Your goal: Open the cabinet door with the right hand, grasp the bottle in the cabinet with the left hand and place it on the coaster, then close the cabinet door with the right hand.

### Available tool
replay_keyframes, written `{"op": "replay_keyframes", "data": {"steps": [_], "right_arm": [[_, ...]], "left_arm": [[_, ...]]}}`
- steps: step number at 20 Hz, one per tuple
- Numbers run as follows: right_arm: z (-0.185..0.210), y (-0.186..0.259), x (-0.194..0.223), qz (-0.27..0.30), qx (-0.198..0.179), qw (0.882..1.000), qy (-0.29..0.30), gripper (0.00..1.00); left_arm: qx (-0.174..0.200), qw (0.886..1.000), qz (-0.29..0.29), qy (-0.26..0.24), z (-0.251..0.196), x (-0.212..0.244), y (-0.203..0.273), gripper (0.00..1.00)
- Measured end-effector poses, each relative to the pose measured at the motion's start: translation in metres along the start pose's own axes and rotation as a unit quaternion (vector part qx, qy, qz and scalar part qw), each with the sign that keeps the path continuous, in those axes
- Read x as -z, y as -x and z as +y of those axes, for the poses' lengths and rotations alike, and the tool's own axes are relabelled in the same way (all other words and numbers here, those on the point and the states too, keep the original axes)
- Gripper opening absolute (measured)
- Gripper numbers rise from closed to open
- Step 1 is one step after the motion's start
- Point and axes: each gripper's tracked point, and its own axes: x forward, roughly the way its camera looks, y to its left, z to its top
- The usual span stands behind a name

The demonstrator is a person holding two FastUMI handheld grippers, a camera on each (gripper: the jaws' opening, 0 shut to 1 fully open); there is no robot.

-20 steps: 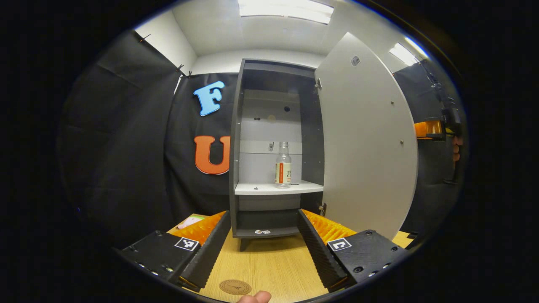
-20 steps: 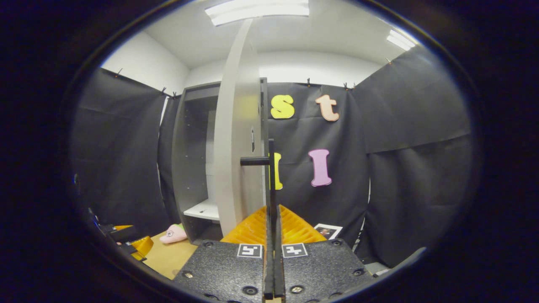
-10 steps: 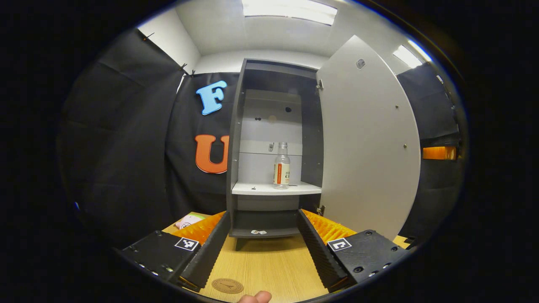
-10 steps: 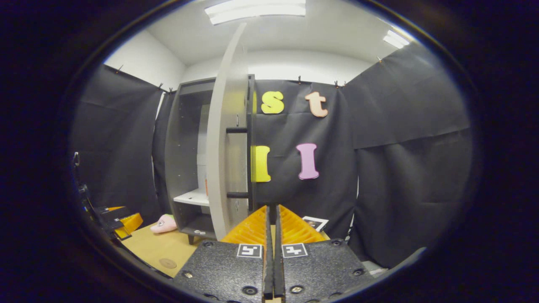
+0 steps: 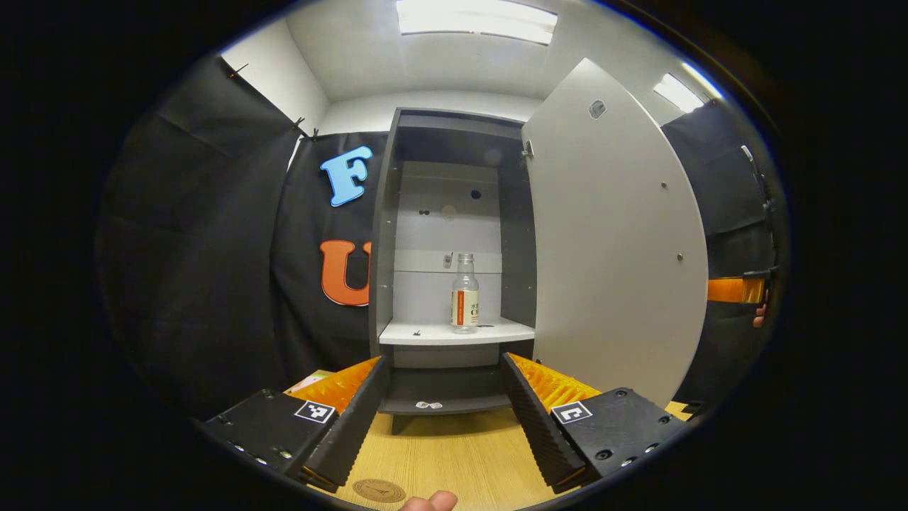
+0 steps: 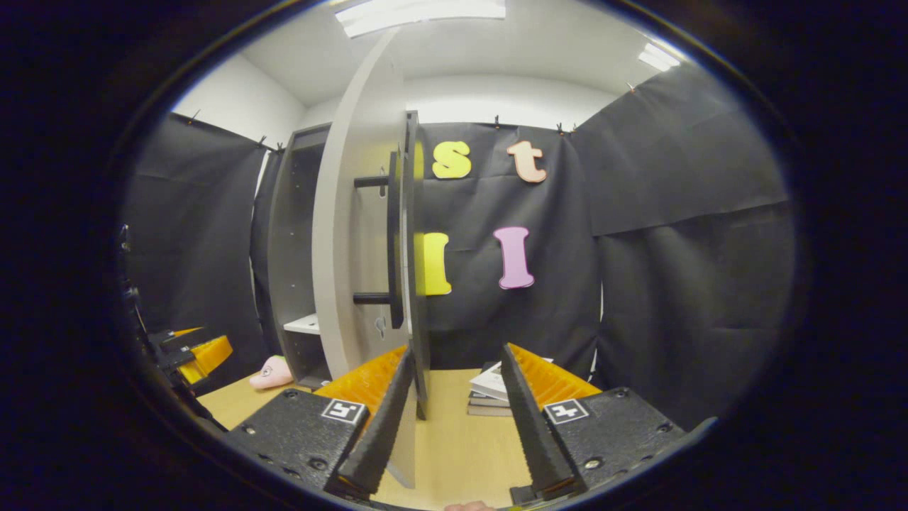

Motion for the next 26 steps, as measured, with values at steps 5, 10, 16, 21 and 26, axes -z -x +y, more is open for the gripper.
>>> {"op": "replay_keyframes", "data": {"steps": [5,10,16,21,26], "right_arm": [[0.002,-0.007,0.007,0.009,-0.001,1.0,-0.019,0.96],[0.007,-0.008,0.001,0.007,-0.002,1.0,-0.028,0.99],[0.007,-0.011,0.003,0.003,0.0,0.997,-0.079,0.99],[0.004,-0.014,0.008,0.007,-0.001,0.998,-0.064,0.99],[0.002,-0.018,0.016,0.018,-0.001,0.999,-0.028,0.95]], "left_arm": [[0.024,1.0,-0.008,-0.013,-0.008,-0.025,-0.045,0.95],[0.057,0.998,-0.021,-0.007,-0.019,-0.057,-0.116,0.95],[0.08,0.996,-0.019,-0.013,-0.036,-0.074,-0.203,0.95],[0.057,0.997,-0.031,-0.04,-0.031,-0.075,-0.272,0.95],[0.029,0.999,0.004,-0.037,-0.014,-0.052,-0.326,0.96]]}}
